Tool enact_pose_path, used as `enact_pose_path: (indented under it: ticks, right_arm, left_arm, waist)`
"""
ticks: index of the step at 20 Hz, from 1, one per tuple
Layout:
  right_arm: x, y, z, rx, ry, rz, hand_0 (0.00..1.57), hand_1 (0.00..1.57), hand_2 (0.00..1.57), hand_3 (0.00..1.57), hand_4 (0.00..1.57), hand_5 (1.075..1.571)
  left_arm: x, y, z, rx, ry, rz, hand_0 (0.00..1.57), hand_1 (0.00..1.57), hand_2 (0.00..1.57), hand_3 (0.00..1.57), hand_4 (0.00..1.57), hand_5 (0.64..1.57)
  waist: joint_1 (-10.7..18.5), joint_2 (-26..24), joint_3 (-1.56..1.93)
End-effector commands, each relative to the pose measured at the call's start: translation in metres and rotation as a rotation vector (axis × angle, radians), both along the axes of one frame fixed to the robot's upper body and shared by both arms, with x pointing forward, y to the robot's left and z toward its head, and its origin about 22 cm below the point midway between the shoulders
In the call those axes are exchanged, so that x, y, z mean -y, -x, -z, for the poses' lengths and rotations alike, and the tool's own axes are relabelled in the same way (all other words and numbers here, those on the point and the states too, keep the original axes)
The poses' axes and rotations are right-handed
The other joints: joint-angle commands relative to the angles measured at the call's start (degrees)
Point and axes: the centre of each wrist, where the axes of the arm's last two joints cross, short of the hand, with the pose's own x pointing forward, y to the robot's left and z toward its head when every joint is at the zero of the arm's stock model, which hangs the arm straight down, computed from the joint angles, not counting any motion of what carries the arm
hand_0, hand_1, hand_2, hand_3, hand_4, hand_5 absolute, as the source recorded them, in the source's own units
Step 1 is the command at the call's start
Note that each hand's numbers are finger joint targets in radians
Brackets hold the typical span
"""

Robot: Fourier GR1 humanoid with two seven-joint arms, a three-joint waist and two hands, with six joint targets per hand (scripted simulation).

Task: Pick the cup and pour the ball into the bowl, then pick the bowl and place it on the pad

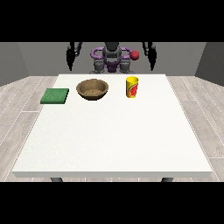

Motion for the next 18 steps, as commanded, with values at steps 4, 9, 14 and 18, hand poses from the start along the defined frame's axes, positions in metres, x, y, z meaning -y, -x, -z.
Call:
enact_pose_path:
  ticks: [4, 9, 14, 18]
  right_arm:
    - [0.008, -0.004, -0.028, 0.025, 0.042, -0.009, 0.00, 0.00, 0.33, 0.49, 0.85, 1.565]
    - [-0.077, -0.017, -0.061, 0.146, -0.209, -0.119, 0.00, 0.00, 0.31, 0.44, 0.84, 1.567]
    - [-0.120, -0.021, -0.097, 0.219, -0.185, -0.075, 0.00, 0.00, 0.25, 0.41, 0.84, 1.567]
    - [-0.131, -0.017, -0.118, 0.284, -0.185, -0.082, 0.00, 0.00, 0.38, 0.50, 0.81, 1.566]
  left_arm:
    - [-0.008, -0.004, -0.030, 0.044, -0.039, 0.010, 0.00, 0.00, 0.00, 0.00, 0.00, 1.570]
    - [0.030, -0.047, -0.070, 0.206, 0.296, 0.007, 0.00, 0.00, 0.00, 0.00, 0.00, 1.570]
    - [0.043, -0.064, -0.098, 0.291, 0.307, 0.027, 0.00, 0.00, 0.00, 0.00, 0.00, 1.570]
    - [0.018, -0.080, -0.097, 0.350, 0.281, 0.033, 0.00, 0.00, 0.00, 0.00, 0.00, 1.566]
  waist:
    - [0.0, -13.0, -0.53]
    - [-2.4, -9.6, -0.72]
    - [-0.5, -5.1, -0.68]
    - [-2.3, -0.7, -0.69]
